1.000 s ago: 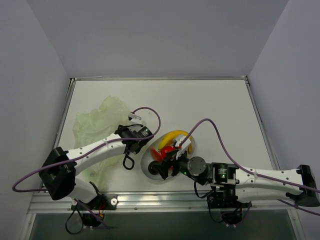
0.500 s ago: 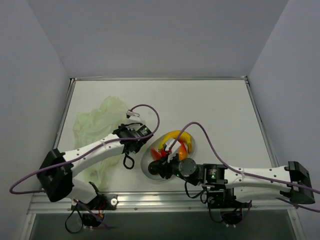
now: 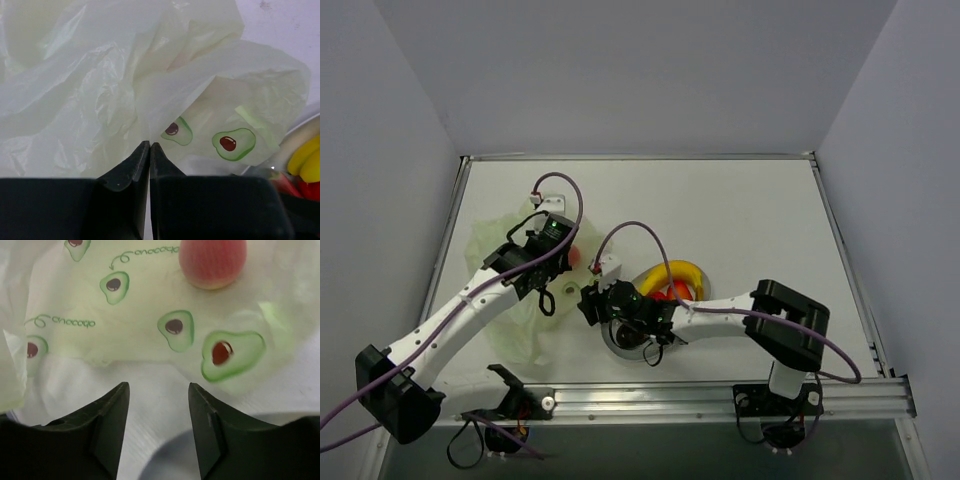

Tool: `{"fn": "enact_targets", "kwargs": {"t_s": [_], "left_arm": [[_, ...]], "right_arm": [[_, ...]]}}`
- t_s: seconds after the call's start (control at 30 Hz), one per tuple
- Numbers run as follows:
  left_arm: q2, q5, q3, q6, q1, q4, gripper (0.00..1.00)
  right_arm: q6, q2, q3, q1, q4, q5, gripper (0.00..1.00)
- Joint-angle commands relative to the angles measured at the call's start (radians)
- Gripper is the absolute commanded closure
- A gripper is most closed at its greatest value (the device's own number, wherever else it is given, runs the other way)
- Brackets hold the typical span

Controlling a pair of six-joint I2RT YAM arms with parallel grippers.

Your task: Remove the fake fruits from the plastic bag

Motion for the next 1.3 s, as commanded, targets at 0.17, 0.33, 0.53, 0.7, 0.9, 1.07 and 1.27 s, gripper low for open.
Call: {"fn": "enact_targets", "kwargs": {"t_s": [0.17, 0.33, 0.53, 0.7, 0.9, 1.07, 1.27], "left_arm": [[0.002, 0.278, 0.061, 0.027, 0.078, 0.106, 0.98], [-0.004, 0.352, 0.078, 0.022, 0.133, 0.11, 0.98], [-0.024, 0.375, 0.075, 0.016, 0.164, 0.109, 0.98], [-0.027, 0.415, 0.086, 0.008, 0.168, 0.11, 0.98], [-0.011, 0.459, 0.084, 0.007, 0.173, 0.107, 0.98], [-0.005, 0.467, 0.08, 0.005, 0.177, 0.101, 0.98], [-0.001, 0.443, 0.106, 0.021, 0.204, 0.092, 0.98]], "right_arm": [[-0.054, 0.207, 0.272, -0.012, 0.127, 0.127, 0.39], [-0.047, 0.281, 0.312, -0.059, 0.144, 0.149, 0.16], [-0.06, 0.362, 0.366, -0.111, 0.159, 0.101, 0.04], [-0.1, 0.474, 0.467, -0.117, 0.153, 0.078, 0.0], [-0.139, 0.595, 0.607, -0.13, 0.152, 0.118, 0.0], [-0.131, 0.692, 0.693, -0.137, 0.196, 0.182, 0.1], [-0.123, 0.601, 0.544, -0.127, 0.377, 0.178, 0.62]]}}
